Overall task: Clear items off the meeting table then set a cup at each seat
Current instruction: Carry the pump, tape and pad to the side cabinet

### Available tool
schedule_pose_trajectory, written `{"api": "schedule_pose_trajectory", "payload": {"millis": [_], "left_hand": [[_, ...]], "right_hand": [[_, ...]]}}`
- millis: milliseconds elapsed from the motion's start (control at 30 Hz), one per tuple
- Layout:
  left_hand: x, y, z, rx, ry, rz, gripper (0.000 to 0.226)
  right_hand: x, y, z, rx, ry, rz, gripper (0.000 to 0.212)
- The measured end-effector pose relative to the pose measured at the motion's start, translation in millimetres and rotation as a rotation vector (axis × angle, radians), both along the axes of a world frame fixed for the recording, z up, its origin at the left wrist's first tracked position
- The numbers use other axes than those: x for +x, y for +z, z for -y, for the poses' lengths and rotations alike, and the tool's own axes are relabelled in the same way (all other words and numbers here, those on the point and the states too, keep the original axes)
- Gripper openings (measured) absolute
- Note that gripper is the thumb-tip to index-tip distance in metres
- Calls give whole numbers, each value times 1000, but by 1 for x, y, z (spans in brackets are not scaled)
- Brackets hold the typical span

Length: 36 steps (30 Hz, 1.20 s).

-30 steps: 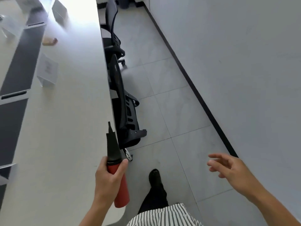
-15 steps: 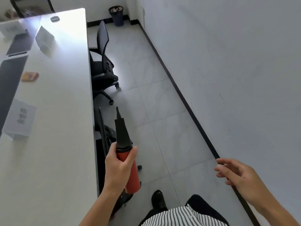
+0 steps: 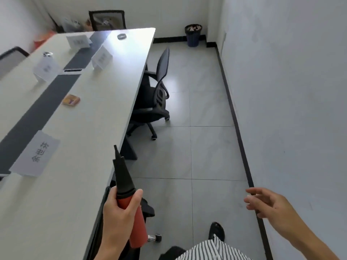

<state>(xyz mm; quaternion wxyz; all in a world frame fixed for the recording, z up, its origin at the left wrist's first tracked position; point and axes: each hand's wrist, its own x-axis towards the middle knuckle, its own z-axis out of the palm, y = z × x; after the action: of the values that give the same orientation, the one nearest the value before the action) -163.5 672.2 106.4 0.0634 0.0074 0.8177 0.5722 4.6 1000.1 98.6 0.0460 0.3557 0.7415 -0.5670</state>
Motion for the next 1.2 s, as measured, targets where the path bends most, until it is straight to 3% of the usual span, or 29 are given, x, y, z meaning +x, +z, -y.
{"api": "schedule_pose_trajectory", "payload": {"millis": [133, 300, 500, 733, 933, 1200], "left_hand": [[-22, -3, -18, -40, 210, 1, 18], [-53, -14, -16, -42, 449, 36, 18], [-134, -20, -1, 12, 630, 46, 19], [-230, 3, 10, 65, 685, 31, 20], [-258, -6, 37, 34, 917, 61, 20], [-329, -14, 48, -4, 1194, 96, 19]], "right_hand": [[-108, 19, -59, 48, 230, -22, 21], [-224, 17, -71, 41, 409, -57, 24], [-336, 5, -37, 9, 552, -37, 17], [-457, 17, -9, 38, 684, -32, 16], [-557, -1, 35, 49, 966, 55, 15], [-735, -10, 115, 80, 1270, 8, 16]]}}
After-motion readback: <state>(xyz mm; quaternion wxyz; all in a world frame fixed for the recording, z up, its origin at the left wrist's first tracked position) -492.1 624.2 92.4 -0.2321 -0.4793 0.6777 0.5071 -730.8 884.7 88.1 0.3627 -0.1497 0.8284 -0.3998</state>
